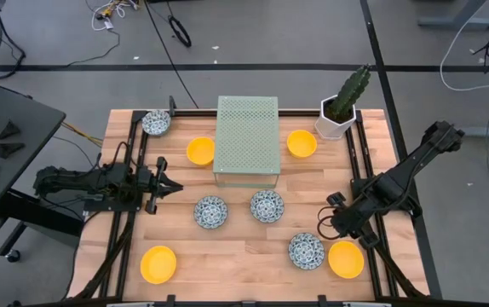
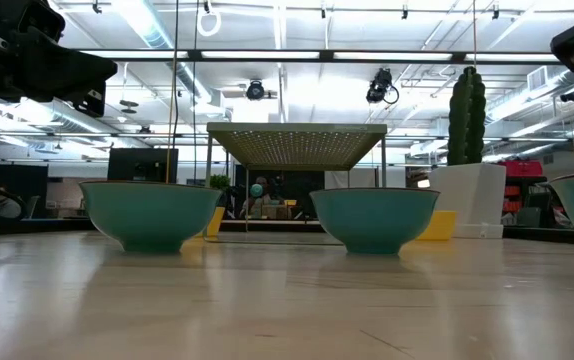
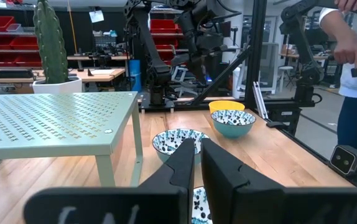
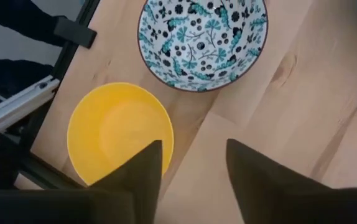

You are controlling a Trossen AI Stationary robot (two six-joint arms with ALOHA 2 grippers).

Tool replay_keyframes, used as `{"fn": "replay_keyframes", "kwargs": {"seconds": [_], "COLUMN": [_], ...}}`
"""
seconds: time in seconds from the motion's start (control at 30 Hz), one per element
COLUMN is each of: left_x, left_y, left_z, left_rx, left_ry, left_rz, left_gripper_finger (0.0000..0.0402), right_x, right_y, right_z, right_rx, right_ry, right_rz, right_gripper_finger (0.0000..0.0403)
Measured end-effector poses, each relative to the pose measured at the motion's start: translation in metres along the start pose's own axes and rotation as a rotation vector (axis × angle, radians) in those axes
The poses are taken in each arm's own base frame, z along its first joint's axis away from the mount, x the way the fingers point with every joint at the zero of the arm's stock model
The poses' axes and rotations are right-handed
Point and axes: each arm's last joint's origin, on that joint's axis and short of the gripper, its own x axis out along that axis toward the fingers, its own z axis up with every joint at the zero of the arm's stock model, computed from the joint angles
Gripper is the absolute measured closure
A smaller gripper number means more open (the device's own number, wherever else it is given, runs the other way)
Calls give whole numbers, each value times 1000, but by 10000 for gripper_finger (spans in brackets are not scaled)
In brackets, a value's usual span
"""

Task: Pick & Place Mini bowls
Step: Put the yellow bowl on the shelf

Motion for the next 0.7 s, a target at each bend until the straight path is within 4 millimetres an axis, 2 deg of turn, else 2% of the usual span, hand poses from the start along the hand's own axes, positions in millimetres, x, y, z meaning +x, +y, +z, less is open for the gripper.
{"fn": "replay_keyframes", "kwargs": {"seconds": [0.13,0.27,0.5,0.7], "left_x": [0,0,0,0], "left_y": [0,0,0,0], "left_z": [0,0,0,0], "left_rx": [0,0,0,0], "left_ry": [0,-1,-1,0], "left_rz": [0,0,0,0], "left_gripper_finger": [367,367,367,367], "right_x": [5,10,23,37], "right_y": [6,18,35,38], "right_z": [1,1,3,7], "right_rx": [-12,-54,-70,-85], "right_ry": [13,29,45,57], "right_rz": [15,44,42,-17], "right_gripper_finger": [188,175,182,186]}}
